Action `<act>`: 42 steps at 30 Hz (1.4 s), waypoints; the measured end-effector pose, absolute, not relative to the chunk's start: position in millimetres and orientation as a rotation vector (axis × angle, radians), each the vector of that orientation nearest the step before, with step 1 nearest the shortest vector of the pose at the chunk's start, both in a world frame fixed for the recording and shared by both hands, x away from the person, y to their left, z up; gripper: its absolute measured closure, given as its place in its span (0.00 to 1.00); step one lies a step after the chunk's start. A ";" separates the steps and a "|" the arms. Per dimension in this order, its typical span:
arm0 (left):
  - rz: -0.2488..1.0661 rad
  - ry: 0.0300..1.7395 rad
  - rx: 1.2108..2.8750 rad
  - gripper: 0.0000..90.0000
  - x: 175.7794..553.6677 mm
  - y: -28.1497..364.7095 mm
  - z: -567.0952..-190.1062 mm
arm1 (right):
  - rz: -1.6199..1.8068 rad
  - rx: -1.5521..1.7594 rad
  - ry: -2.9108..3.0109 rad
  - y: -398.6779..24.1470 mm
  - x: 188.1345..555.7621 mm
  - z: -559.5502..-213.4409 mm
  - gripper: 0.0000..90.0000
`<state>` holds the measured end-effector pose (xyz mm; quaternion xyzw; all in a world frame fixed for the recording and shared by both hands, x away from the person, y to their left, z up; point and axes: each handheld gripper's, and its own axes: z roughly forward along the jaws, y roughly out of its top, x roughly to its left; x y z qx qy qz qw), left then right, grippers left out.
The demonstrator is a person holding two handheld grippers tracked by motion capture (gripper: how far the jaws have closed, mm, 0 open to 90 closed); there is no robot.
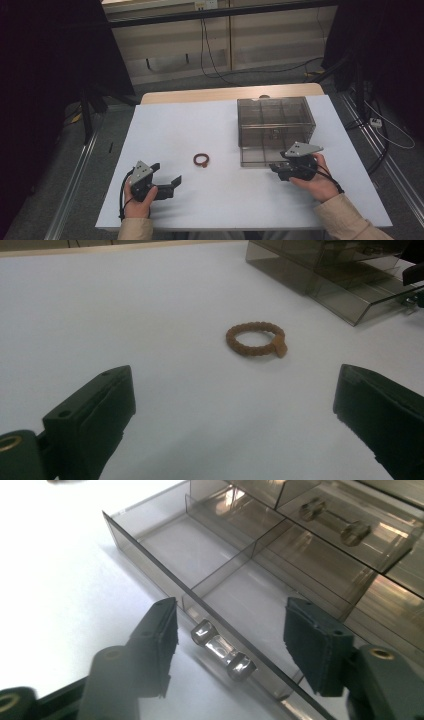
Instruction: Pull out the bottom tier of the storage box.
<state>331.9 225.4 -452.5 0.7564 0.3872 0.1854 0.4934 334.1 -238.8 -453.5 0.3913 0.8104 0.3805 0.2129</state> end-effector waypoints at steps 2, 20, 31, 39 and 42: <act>0.450 0.940 1.833 0.04 332.0 225.4 -452.3 | 1.079 1.105 2.238 -240.0 332.4 -452.3 0.39; 0.446 0.931 1.828 0.04 331.7 222.7 -450.8 | 1.263 1.184 2.201 -241.6 315.7 -438.2 0.27; 0.448 0.927 1.824 0.03 333.1 220.1 -448.4 | 1.307 1.206 2.202 -248.3 306.1 -436.3 0.20; 0.440 0.927 1.815 0.03 336.5 219.1 -445.3 | 1.327 1.202 2.187 -247.9 302.8 -437.9 0.17; 0.430 0.928 1.809 0.03 337.5 217.8 -443.6 | 1.327 1.185 2.193 -246.1 302.4 -438.2 0.17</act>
